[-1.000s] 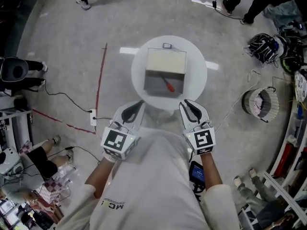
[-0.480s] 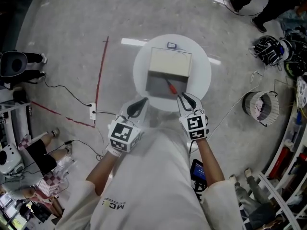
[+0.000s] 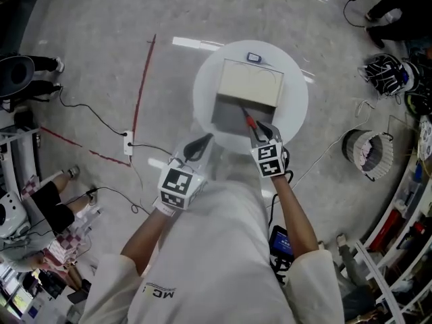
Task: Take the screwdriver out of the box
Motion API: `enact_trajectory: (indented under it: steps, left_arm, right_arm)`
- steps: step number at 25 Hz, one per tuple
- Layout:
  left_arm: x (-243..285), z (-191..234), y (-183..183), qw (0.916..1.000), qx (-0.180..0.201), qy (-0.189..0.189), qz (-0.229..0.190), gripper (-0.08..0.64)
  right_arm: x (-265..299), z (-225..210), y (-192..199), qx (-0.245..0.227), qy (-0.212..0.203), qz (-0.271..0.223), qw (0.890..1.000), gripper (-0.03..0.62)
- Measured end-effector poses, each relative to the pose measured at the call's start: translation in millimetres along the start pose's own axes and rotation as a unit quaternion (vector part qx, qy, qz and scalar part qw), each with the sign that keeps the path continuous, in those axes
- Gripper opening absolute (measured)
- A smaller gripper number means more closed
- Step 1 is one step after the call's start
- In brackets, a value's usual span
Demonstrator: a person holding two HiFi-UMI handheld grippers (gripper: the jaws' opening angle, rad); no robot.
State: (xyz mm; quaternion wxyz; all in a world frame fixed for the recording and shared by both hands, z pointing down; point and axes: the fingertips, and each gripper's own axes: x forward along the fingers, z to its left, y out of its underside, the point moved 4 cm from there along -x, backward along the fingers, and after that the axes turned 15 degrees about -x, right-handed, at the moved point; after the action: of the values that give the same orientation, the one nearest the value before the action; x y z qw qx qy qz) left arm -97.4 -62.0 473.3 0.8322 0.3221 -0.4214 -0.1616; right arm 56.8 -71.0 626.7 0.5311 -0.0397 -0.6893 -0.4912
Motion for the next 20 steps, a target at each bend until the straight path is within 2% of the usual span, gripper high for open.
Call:
enact_trajectory:
  steps: [7, 20]
  left_arm:
    - [20, 19, 11, 0.9996, -0.013, 0.015, 0.022, 0.0]
    - [33, 44, 16, 0.9979, -0.017, 0.03, 0.055, 0.0]
  right_arm:
    - [54, 0, 21, 0.002, -0.01, 0.074, 0.997, 0.083]
    - [115, 0, 53, 0.019, -0.028, 0.187, 0.982, 0.106]
